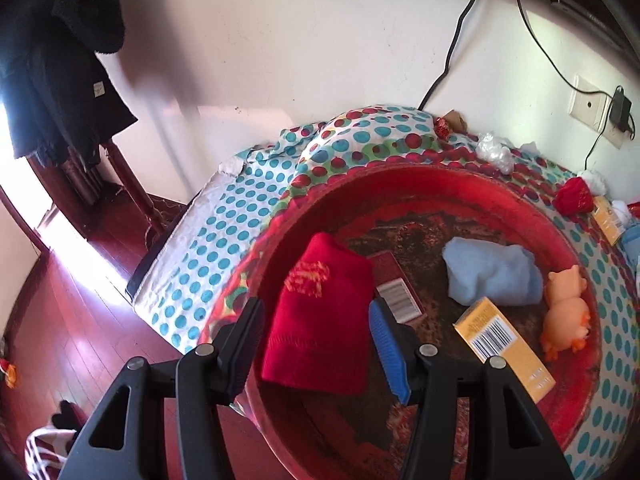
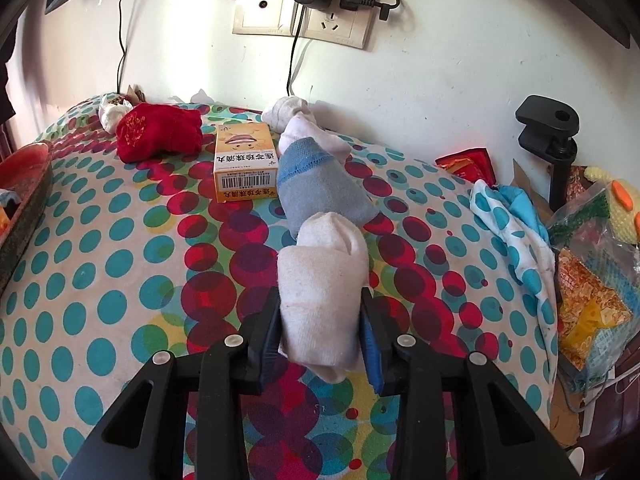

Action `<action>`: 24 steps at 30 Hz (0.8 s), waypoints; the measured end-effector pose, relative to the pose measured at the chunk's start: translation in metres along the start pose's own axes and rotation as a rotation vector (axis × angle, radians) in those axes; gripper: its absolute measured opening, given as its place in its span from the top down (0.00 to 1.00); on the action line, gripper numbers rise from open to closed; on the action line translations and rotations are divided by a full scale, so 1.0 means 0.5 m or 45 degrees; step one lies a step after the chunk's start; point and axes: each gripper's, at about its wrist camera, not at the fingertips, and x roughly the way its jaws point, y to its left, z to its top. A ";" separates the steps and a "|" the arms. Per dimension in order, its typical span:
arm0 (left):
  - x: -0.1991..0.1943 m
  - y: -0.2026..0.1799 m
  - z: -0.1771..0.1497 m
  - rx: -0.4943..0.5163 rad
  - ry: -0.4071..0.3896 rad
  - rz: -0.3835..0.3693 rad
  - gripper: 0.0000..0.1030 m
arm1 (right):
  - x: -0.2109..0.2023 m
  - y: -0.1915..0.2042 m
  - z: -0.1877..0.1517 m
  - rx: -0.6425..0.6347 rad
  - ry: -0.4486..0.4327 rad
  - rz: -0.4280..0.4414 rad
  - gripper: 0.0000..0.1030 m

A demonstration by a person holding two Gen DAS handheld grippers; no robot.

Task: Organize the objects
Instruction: 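Open the left tool to drop the red sock into the basin, then carry the white sock into the red basin and release it with the right tool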

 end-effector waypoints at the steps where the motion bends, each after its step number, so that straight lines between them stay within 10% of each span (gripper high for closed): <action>1: -0.002 0.001 -0.006 -0.014 -0.003 0.000 0.46 | -0.006 0.010 0.001 0.006 0.004 -0.002 0.69; 24: -0.004 0.027 -0.077 -0.122 -0.024 -0.014 0.46 | -0.213 0.268 0.095 -0.174 -0.172 0.473 0.70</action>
